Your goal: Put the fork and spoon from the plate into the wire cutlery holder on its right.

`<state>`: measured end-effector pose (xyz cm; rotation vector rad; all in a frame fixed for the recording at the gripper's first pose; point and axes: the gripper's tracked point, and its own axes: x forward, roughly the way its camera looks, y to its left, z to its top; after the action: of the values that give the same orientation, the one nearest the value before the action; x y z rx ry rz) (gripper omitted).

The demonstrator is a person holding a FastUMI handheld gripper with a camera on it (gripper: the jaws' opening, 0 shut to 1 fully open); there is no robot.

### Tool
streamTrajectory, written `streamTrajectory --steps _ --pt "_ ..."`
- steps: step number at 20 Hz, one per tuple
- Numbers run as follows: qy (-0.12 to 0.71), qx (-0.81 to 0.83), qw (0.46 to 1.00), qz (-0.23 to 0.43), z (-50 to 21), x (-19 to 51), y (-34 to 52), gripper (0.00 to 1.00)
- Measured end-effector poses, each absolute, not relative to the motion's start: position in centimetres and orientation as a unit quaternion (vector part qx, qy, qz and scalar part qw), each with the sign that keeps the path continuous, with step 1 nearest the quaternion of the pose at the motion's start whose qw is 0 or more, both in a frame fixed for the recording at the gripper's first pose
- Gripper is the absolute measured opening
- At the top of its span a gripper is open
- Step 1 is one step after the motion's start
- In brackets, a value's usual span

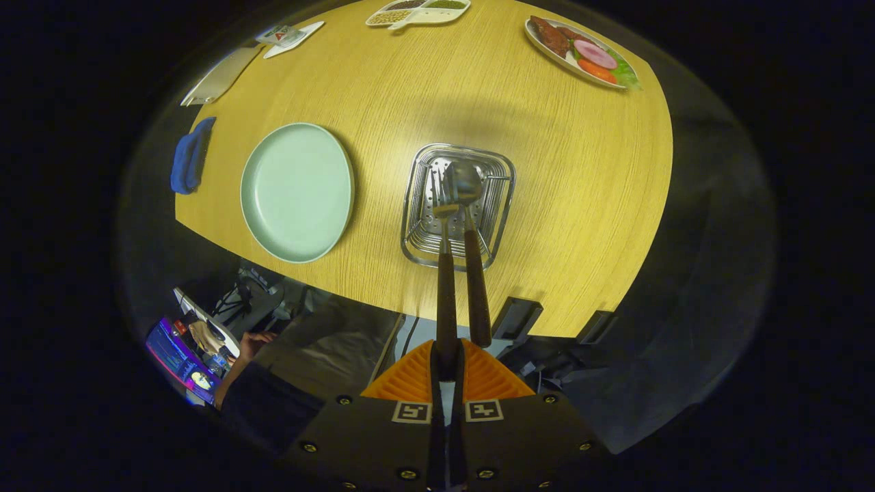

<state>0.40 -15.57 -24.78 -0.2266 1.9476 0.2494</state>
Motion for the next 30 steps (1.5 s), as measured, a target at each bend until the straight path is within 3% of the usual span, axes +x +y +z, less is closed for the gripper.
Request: streamTrajectory --steps 11,15,20,25,30 --pt "0.785 -0.072 0.605 0.109 -23.5 2.6 -14.9 0.16" --pt "0.732 -0.056 0.670 0.110 -21.5 3.8 -14.2 0.16" --pt "0.616 -0.020 0.779 0.118 -17.7 5.0 -11.3 0.16" --pt "0.411 -0.022 0.906 0.104 -10.7 7.3 -8.1 0.16" --pt "0.236 0.008 0.965 0.110 -2.6 5.7 -2.5 0.16"
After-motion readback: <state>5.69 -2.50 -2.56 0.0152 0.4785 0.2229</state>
